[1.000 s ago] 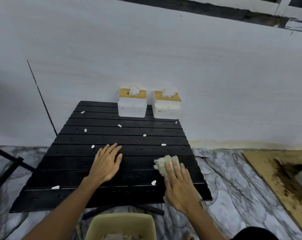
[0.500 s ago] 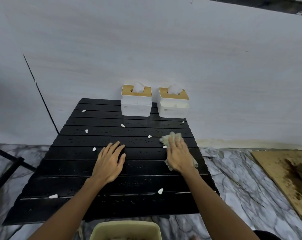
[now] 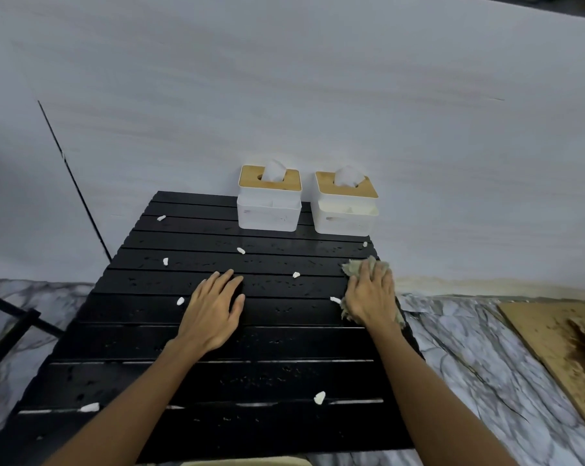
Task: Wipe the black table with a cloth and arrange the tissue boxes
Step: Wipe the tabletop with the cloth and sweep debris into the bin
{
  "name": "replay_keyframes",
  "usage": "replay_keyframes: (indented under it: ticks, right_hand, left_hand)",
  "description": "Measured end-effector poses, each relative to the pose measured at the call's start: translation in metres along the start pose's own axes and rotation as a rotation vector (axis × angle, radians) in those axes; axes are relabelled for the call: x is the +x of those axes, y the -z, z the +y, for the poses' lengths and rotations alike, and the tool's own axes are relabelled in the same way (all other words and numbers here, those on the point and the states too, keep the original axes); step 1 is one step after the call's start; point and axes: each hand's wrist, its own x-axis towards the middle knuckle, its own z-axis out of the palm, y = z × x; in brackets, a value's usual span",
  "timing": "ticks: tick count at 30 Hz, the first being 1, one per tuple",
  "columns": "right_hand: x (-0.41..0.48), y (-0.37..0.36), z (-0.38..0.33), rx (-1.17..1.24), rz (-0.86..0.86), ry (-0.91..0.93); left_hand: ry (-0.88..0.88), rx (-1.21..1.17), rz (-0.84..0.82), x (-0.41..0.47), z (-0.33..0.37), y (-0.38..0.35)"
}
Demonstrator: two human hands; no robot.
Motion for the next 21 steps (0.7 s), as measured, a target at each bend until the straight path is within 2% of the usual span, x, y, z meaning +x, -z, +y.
replay_keyframes:
  ticks: [2, 6, 9, 11, 14, 15, 17, 21]
  right_hand:
    - [0.021, -0.006, -0.016, -0.001, -0.036, 0.092]
    - [0.014, -0.009, -0.049, 0.053, -0.154, 0.453]
    - [-0.008, -0.007, -0.046, 0.172, -0.19, 0.558]
    - [-0.02, -0.005, -0.031, 0.234, -0.083, 0.469]
    - [-0.014, -0.005, 0.0, 0.237, 0.181, 0.174]
    - [-0.005, -0.005, 0.007, 0.19, 0.218, 0.082]
    - [0.016, -0.004, 0.014, 0.085, 0.213, -0.028]
    - [0.054, -0.002, 0.002, 0.062, 0.177, -0.109]
  left_hand:
    - [0.005, -0.008, 0.002, 0.006, -0.001, -0.001]
    - [0.001, -0.02, 0.017, 0.014, -0.004, -0.003]
    - [0.002, -0.025, 0.04, 0.017, -0.007, -0.003]
    - [0.018, -0.034, 0.047, 0.022, -0.007, -0.003]
    - [0.047, -0.045, 0.067, 0.029, -0.006, -0.003]
    - [0.05, -0.046, 0.076, 0.031, -0.006, -0.003]
    - [0.061, -0.042, 0.076, 0.035, -0.007, -0.004]
    - [0.067, -0.026, 0.07, 0.039, -0.009, -0.005]
